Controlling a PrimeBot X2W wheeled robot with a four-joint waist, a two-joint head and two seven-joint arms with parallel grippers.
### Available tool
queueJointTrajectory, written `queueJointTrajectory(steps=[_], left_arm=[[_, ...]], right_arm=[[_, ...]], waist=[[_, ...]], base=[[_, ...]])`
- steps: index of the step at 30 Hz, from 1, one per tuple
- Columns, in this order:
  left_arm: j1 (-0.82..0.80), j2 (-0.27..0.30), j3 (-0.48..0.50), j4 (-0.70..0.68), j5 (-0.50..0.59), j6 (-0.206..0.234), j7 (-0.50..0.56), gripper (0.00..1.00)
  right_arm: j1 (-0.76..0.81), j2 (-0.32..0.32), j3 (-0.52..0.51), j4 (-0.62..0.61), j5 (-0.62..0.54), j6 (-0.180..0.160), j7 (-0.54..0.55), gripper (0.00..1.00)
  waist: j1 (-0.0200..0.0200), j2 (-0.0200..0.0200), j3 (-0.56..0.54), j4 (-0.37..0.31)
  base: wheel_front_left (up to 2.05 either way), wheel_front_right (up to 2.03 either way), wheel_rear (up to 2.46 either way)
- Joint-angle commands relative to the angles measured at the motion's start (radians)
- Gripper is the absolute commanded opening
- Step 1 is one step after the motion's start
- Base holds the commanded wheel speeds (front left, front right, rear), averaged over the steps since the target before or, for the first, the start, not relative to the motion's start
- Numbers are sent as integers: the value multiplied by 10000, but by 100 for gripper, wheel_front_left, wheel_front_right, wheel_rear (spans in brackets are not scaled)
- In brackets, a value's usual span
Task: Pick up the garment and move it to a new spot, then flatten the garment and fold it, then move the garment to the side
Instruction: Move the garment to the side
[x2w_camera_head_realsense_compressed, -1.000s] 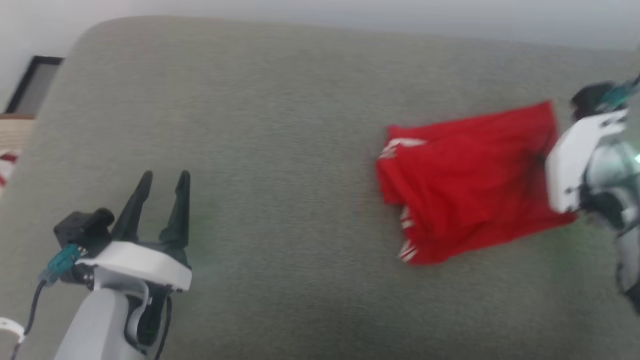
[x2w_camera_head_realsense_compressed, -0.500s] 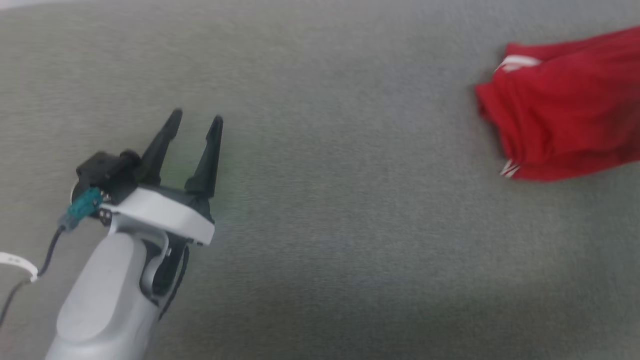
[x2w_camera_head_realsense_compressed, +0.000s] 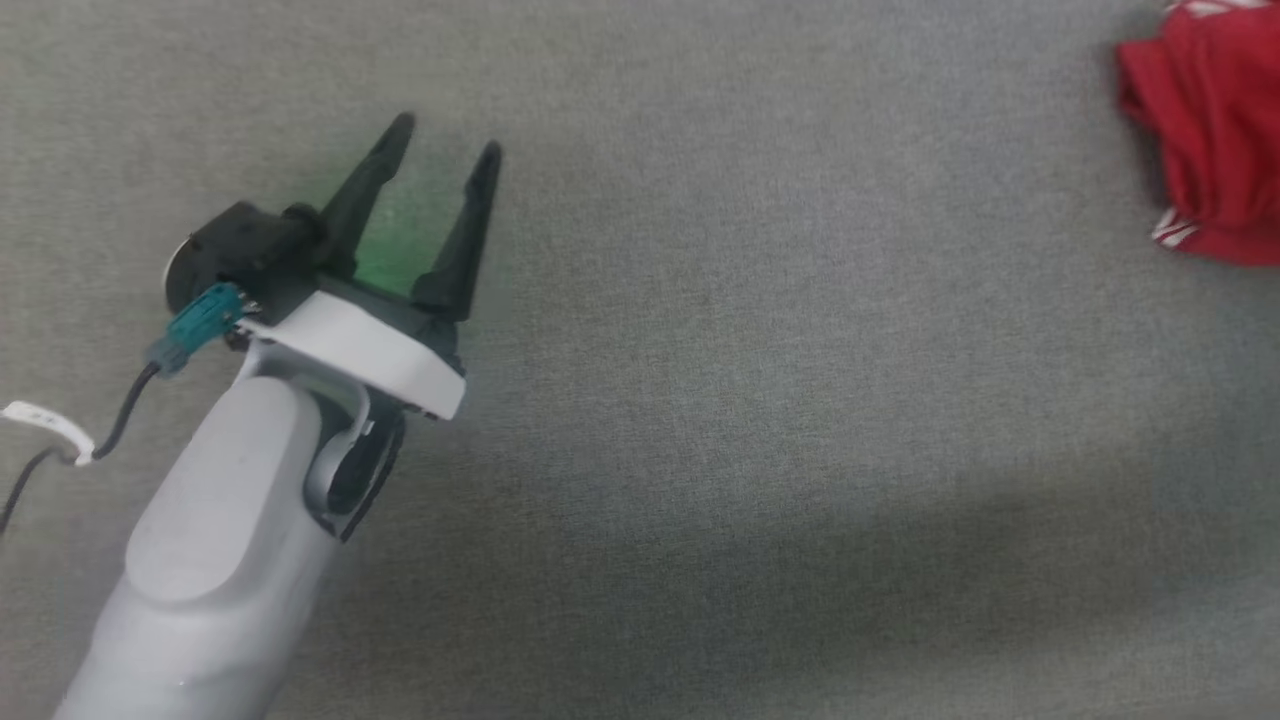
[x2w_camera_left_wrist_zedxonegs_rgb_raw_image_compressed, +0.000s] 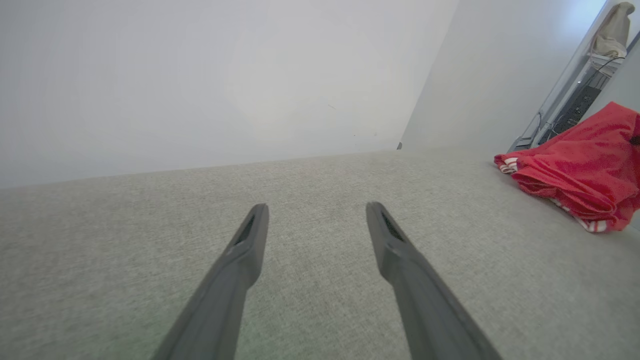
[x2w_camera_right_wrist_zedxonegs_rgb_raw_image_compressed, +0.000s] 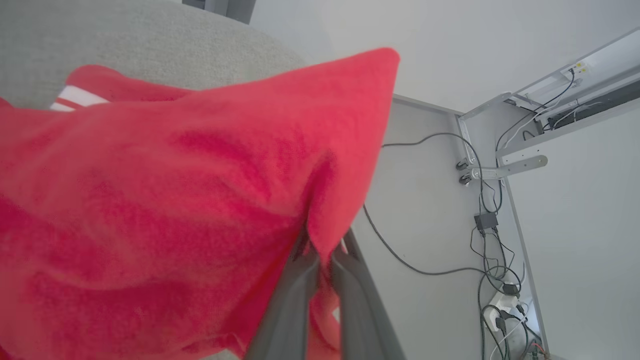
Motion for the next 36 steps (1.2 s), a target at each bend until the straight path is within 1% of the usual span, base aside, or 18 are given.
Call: queueJointTrajectory(steps=[1, 3, 6, 11, 16, 21, 22, 23, 24, 29, 34, 36], left_arm=[[-156, 1, -68, 22, -13, -14, -38, 100], [-338, 1, -166, 30, -7, -14, -38, 100], [-493, -7, -285, 49, -46, -14, -38, 100], [-689, 69, -434, 66, -103, -14, -38, 100], [-822, 115, -545, 114, -150, -13, -37, 100], [-931, 143, -566, 208, -149, -13, -37, 100], [-924, 188, -532, 247, -149, -13, -37, 100], [-898, 195, -509, 252, -166, -13, -37, 100], [-816, 192, -466, 265, -231, -13, -37, 100], [-519, 176, -251, 351, -368, -13, -37, 100], [-162, 241, -22, 495, -619, -13, -38, 100], [70, 282, 93, 632, -670, -13, -37, 100]], right_arm=[[-171, -49, -38, 131, -143, -11, -152, 0], [-315, -177, -23, 411, -367, -11, -422, 0], [-492, -160, 10, 793, -750, -11, -814, 0], [-708, 113, 275, 1344, -1320, -10, -1488, 0], [-924, 481, 285, 2053, -1770, -10, -2015, 0], [-1187, 747, 52, 2707, -2170, -10, -2503, 0], [-1431, 796, -343, 3103, -2551, -10, -2730, 26], [-1482, 831, -434, 3172, -2672, -10, -2761, 49], [-1527, 905, -629, 3285, -2864, -10, -2942, 100], [-1612, 1062, -1423, 3530, -3269, -10, -3293, 100], [-1597, 1389, -2211, 3674, -3192, -10, -3691, 100], [-1541, 1632, -2570, 3640, -3165, -10, -3931, 100]], waist=[[0, 0, 193, -71], [0, 0, 353, -78], [0, 0, 550, -80], [0, 0, 794, -46], [0, 0, 946, 56], [0, 0, 961, 150], [0, 0, 891, 148], [0, 0, 854, 143], [0, 0, 761, 138], [0, 0, 334, 170], [0, 0, -220, 229], [0, 0, -490, 268]], base=[[0, 0, 0], [0, 0, 0], [0, 0, 0], [0, 0, 0], [0, 0, 0], [0, 0, 0], [0, 0, 0], [0, 0, 0], [0, 0, 0], [0, 0, 0], [0, 0, 0], [0, 0, 0]])
